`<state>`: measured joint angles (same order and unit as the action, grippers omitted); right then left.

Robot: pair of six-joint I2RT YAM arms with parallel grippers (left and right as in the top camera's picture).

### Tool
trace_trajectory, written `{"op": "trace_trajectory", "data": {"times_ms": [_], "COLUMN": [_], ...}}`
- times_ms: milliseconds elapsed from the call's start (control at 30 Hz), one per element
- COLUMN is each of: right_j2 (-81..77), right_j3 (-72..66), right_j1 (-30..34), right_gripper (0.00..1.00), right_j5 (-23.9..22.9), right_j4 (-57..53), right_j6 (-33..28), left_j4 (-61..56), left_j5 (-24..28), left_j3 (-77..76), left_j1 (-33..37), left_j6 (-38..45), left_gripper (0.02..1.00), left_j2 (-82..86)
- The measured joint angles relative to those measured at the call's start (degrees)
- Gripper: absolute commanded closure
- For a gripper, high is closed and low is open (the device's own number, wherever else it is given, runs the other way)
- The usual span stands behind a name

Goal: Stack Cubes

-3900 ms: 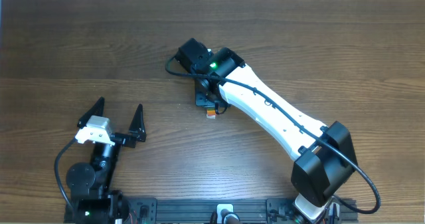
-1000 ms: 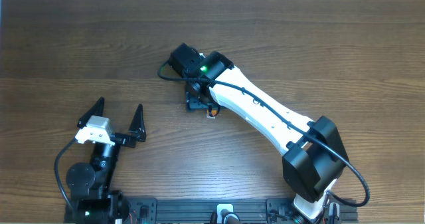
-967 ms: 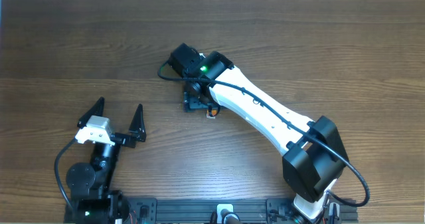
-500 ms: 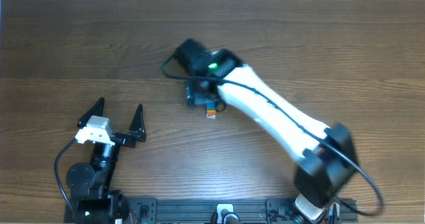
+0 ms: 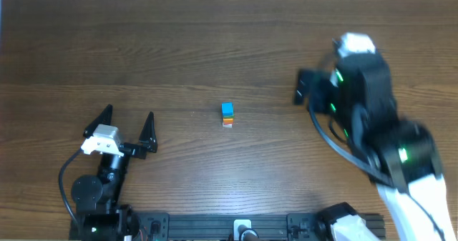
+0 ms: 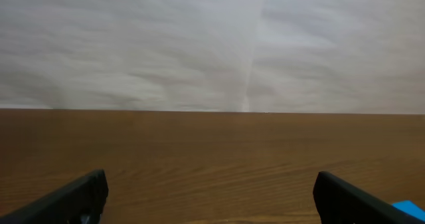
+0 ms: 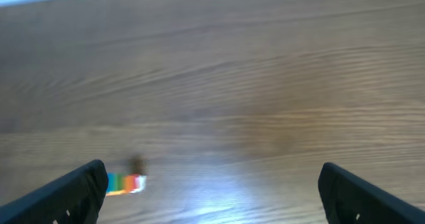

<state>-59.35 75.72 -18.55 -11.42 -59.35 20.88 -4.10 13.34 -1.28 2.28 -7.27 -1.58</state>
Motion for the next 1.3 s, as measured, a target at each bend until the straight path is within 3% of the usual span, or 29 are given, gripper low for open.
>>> {"op": "trace_trajectory", "data": {"times_ms": [200, 400, 500, 933, 1300], "right_j2": [19.34, 42.12, 48.00, 58.45, 58.47], "right_j3": [-19.91, -32.59, -36.74, -49.37, -60.85], "right_j1": [8.72, 18.62, 20.33, 21.20, 21.22], "right_gripper": [0.009, 0.009, 0.009, 0.009, 0.009], "right_j5": [1.27, 9.79, 11.85, 18.12, 20.35], "right_j4": [6.23, 12.94, 15.80, 20.48, 40.19], "right_j6": [-1.29, -7.65, -10.16, -19.87, -21.57], "left_j4": [0.02, 0.00, 0.00, 0.00, 0.00], "left_j5": [0.00, 0.00, -0.02, 0.00, -0.02], "left_j3": [0.00, 0.00, 0.00, 0.02, 0.02], "left_j1": [0.00, 0.00, 0.00, 0.00, 0.00], "left_j6": [0.00, 0.00, 0.00, 0.00, 0.00], "left_gripper": [0.020, 0.020, 0.020, 0.020, 0.020], "left_j2": [0.00, -0.02, -0.02, 0.00, 0.00]}}
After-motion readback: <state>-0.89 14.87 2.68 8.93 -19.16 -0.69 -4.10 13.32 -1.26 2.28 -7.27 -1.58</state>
